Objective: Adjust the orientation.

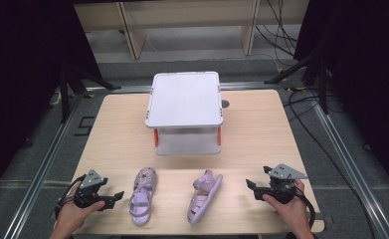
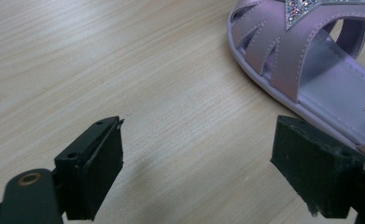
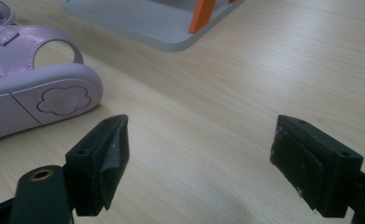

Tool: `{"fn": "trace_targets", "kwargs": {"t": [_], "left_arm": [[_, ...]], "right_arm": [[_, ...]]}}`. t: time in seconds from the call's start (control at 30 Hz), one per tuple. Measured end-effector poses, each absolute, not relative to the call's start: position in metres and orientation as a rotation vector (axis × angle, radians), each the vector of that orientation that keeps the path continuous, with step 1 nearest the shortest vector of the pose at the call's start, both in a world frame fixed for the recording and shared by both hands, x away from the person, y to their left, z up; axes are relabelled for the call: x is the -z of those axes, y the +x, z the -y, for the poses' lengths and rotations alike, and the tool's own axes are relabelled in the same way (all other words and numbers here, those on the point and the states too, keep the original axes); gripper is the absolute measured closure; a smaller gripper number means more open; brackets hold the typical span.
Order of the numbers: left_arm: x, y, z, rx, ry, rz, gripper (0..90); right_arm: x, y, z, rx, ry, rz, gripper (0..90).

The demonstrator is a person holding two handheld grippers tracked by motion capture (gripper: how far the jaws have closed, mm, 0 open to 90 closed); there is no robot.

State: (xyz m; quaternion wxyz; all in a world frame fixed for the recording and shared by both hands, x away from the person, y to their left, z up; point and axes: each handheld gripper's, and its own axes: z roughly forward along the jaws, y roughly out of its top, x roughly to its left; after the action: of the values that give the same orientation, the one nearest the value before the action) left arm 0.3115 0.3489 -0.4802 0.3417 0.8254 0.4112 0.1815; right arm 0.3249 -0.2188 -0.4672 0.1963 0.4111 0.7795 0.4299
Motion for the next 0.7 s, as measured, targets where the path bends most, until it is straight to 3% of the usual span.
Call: {"fn": "trace_targets", "kwargs": {"t": [0.7], "left_arm": [[0.462, 0.300, -0.334, -0.434, 2.011, -1.036, 15.8]], "right_arm": [[0.470, 0.326, 0.219, -1.184, 1.153, -2.188, 20.9]]}}
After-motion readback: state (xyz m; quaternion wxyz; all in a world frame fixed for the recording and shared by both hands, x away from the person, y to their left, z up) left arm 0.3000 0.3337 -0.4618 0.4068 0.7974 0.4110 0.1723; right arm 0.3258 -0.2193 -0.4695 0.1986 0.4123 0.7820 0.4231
